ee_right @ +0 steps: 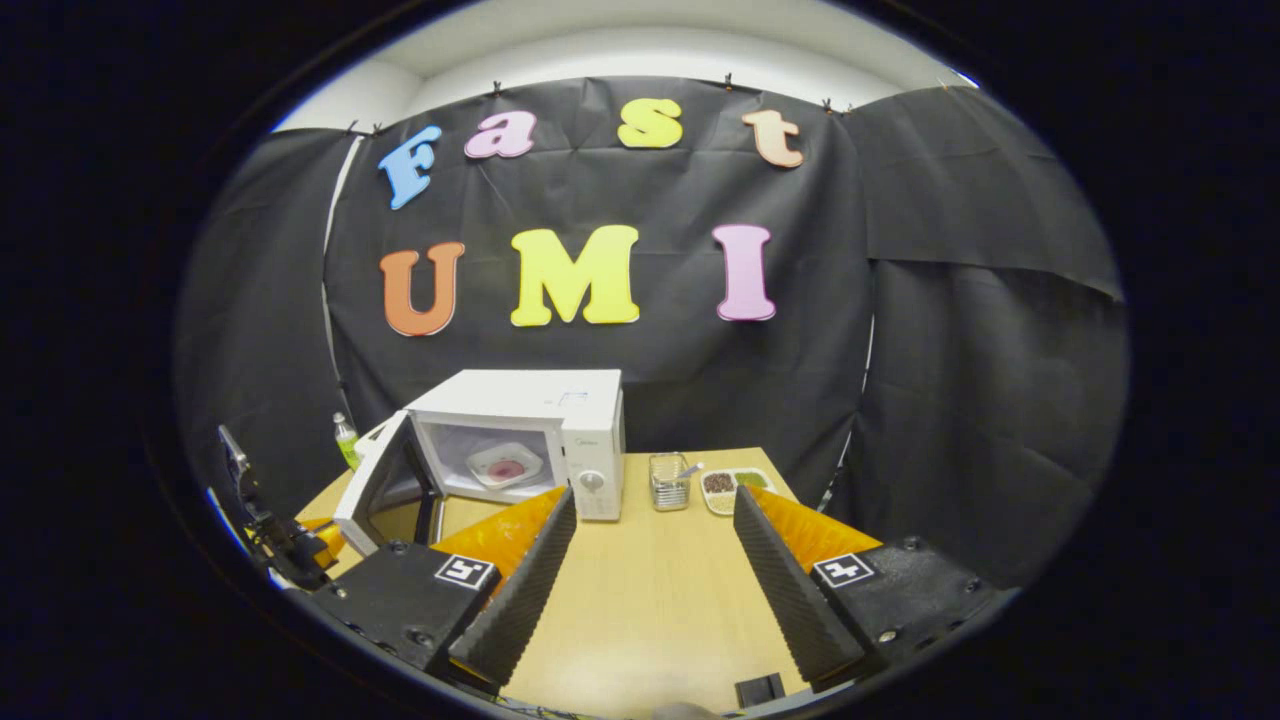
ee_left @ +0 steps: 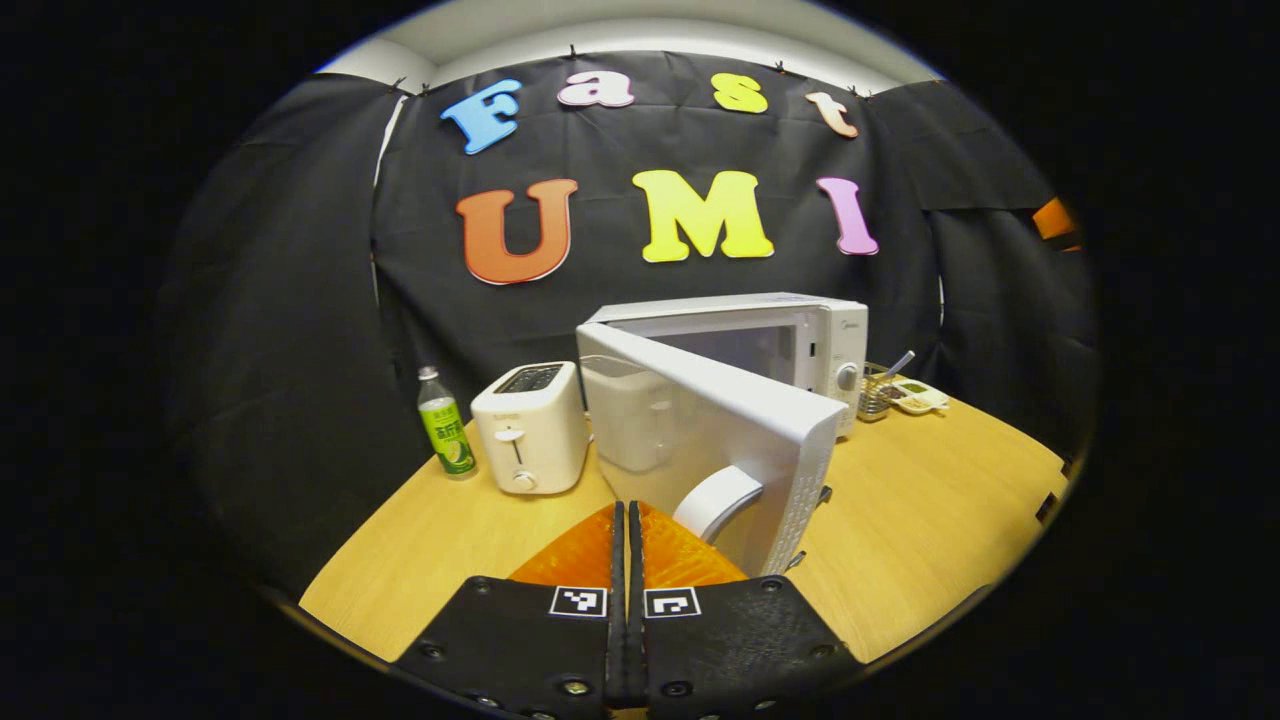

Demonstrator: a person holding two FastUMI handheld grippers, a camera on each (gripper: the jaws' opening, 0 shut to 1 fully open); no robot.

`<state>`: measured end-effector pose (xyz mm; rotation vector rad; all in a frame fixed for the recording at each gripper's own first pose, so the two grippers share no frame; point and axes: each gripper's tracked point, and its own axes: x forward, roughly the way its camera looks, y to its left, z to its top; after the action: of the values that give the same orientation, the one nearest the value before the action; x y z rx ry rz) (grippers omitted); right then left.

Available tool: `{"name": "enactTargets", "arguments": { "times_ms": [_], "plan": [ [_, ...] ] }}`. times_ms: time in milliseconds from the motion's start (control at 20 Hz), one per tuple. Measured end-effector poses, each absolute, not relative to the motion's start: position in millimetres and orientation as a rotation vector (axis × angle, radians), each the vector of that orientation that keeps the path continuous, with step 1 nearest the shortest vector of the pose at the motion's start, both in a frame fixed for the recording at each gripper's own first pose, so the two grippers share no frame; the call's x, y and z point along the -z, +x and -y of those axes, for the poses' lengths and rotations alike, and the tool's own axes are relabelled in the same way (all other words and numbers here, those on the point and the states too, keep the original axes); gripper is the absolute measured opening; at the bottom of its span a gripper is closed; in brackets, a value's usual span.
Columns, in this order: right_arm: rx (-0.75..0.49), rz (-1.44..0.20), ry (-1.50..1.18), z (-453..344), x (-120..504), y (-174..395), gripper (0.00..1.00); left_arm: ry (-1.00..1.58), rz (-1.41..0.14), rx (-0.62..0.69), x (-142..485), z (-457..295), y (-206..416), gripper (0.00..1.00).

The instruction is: Open the microwave oven with the left hand, put the food in, and close the microwave oven.

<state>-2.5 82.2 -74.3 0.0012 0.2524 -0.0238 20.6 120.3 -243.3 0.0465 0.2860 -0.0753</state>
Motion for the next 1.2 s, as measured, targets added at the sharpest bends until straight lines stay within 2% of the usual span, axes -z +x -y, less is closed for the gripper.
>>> {"name": "enactTargets", "arguments": {
  "times_ms": [50, 100, 200, 250, 300, 350, 400, 700, 750, 850, 900, 950, 1200],
  "plan": [
    [0.028, -0.254, 0.003, -78.1, 73.5, -2.3, 0.92, 0.057, -0.283, 0.092, 243.5, -110.0, 24.2, 0.11],
    [0.033, -0.253, 0.005, -73.6, 73.2, -2.3, 0.92, 0.063, -0.279, 0.104, 241.7, -101.7, 29.3, 0.00],
    [0.046, -0.254, 0.007, -63.0, 72.7, -2.2, 0.92, 0.064, -0.276, 0.131, 240.7, -81.2, 40.3, 0.00],
    [0.051, -0.253, 0.007, -57.3, 72.3, -0.3, 1.00, 0.061, -0.275, 0.143, 239.6, -72.1, 44.9, 0.00],
    [0.054, -0.255, 0.010, -53.9, 72.6, 1.8, 1.00, 0.062, -0.275, 0.157, 239.1, -61.4, 51.2, 0.00],
    [0.055, -0.255, 0.012, -50.6, 71.9, 3.7, 0.92, 0.066, -0.273, 0.170, 237.7, -51.1, 55.3, 0.11],
    [0.059, -0.258, 0.014, -47.2, 72.3, 4.3, 0.92, 0.070, -0.268, 0.184, 236.6, -42.1, 62.4, 0.00],
    [0.071, -0.270, 0.009, -29.1, 73.5, 14.8, 0.92, 0.085, -0.252, 0.250, 232.5, 6.5, 103.2, 0.00],
    [0.074, -0.271, 0.009, -26.4, 72.9, 16.0, 1.00, 0.090, -0.255, 0.259, 232.6, 14.1, 111.0, 0.00],
    [0.078, -0.275, 0.006, -21.5, 73.5, 21.7, 1.00, 0.101, -0.248, 0.271, 232.4, 25.1, 126.6, 0.00],
    [0.080, -0.279, 0.003, -19.4, 74.4, 25.4, 0.92, 0.100, -0.245, 0.276, 232.4, 30.2, 134.4, 0.00],
    [0.082, -0.284, 0.000, -17.4, 75.3, 28.6, 1.00, 0.100, -0.244, 0.280, 233.0, 35.3, 142.0, 0.00],
    [0.083, -0.307, 0.009, -11.3, 75.9, 43.4, 1.00, 0.098, -0.238, 0.293, 235.3, 57.9, 178.1, 0.00]
  ]
}}
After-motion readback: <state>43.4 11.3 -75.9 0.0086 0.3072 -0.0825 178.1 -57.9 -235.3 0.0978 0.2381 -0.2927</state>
